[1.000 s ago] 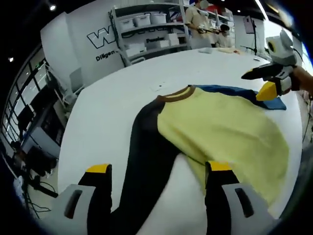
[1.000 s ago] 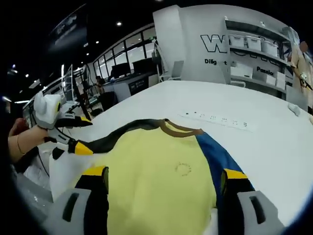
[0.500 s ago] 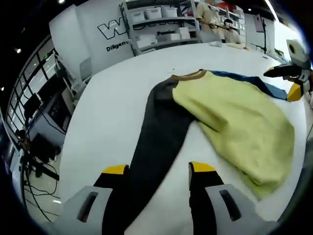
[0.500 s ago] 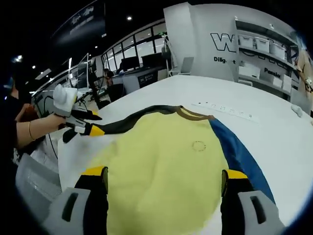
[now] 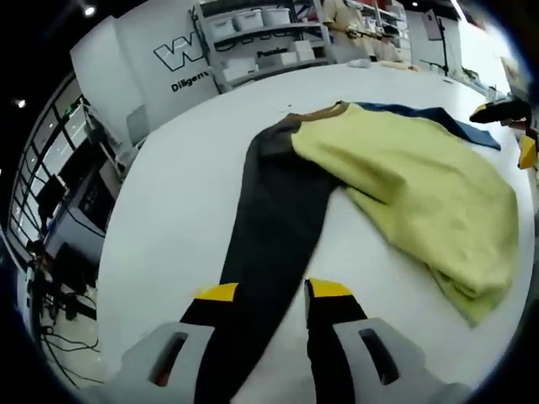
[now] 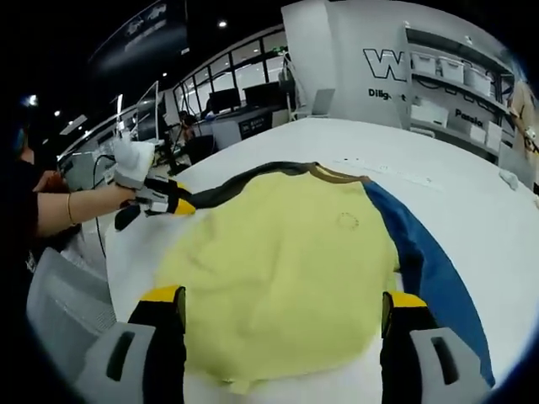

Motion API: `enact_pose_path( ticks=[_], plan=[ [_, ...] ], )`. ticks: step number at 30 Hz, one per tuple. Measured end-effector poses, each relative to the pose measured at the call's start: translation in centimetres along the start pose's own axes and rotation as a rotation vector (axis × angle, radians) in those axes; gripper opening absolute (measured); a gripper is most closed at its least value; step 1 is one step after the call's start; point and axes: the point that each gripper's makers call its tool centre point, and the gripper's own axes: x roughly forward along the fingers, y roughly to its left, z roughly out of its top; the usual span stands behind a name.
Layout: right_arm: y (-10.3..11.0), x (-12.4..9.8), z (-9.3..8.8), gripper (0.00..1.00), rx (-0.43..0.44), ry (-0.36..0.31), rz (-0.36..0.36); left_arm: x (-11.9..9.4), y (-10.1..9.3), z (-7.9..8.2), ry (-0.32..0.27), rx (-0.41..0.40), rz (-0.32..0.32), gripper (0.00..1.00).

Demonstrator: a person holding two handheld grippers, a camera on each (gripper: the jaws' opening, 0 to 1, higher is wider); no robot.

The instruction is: Fold the garment on the visible template until the final outline fits inside the template.

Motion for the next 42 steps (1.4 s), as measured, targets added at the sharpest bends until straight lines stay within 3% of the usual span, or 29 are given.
enact_pose_path(
  ticks=[4, 5, 8, 12, 17, 23, 30, 34, 36, 38, 42],
  plan=[
    [-0.1, -0.3, -0.1, 0.96, 0.016, -0.005, -0.004, 0.2, -0.1, 0.2, -0.007, 0.023, 0.006, 0.00],
    [-0.1, -0.4, -0.1, 0.96, 0.019, -0.005, -0.005, 0.2, 0.0, 0.4, -0.012, 0.050, 0.013, 0.00],
    [0.0, -0.6, -0.3, 0.96, 0.012, -0.003, -0.013, -0.4, 0.4, 1.1, -0.035, 0.023, 0.021, 0.00],
    [0.1, -0.6, -0.5, 0.96, 0.012, -0.001, -0.015, -1.5, 2.6, 2.4, -0.075, -0.011, 0.072, 0.00],
    [0.3, -0.4, -0.9, 0.97, 0.018, 0.006, -0.007, -1.7, 5.7, 3.3, -0.062, 0.011, 0.111, 0.00],
    [0.6, -0.5, -1.2, 0.97, 0.020, 0.008, -0.001, -1.2, 9.2, 4.3, -0.060, -0.034, 0.145, 0.00],
    [0.4, -0.7, -2.0, 0.98, 0.028, 0.024, -0.011, -0.2, 11.3, 3.3, 0.024, -0.038, 0.205, 0.00],
    [0.1, -0.7, -2.4, 0.98, 0.034, 0.037, -0.018, 0.2, 12.0, 2.9, 0.040, -0.036, 0.231, 0.00],
    [0.1, -0.7, -2.6, 0.98, 0.036, 0.041, -0.022, 0.4, 12.6, 2.8, 0.054, -0.008, 0.254, 0.00],
    [0.0, -0.7, -2.7, 0.98, 0.032, 0.047, -0.028, 0.5, 13.5, 2.9, 0.066, 0.085, 0.301, 0.00],
    [0.0, -0.7, -2.9, 0.98, 0.030, 0.052, -0.033, 1.0, 13.7, 2.8, 0.070, 0.074, 0.299, 0.00]
  ],
)
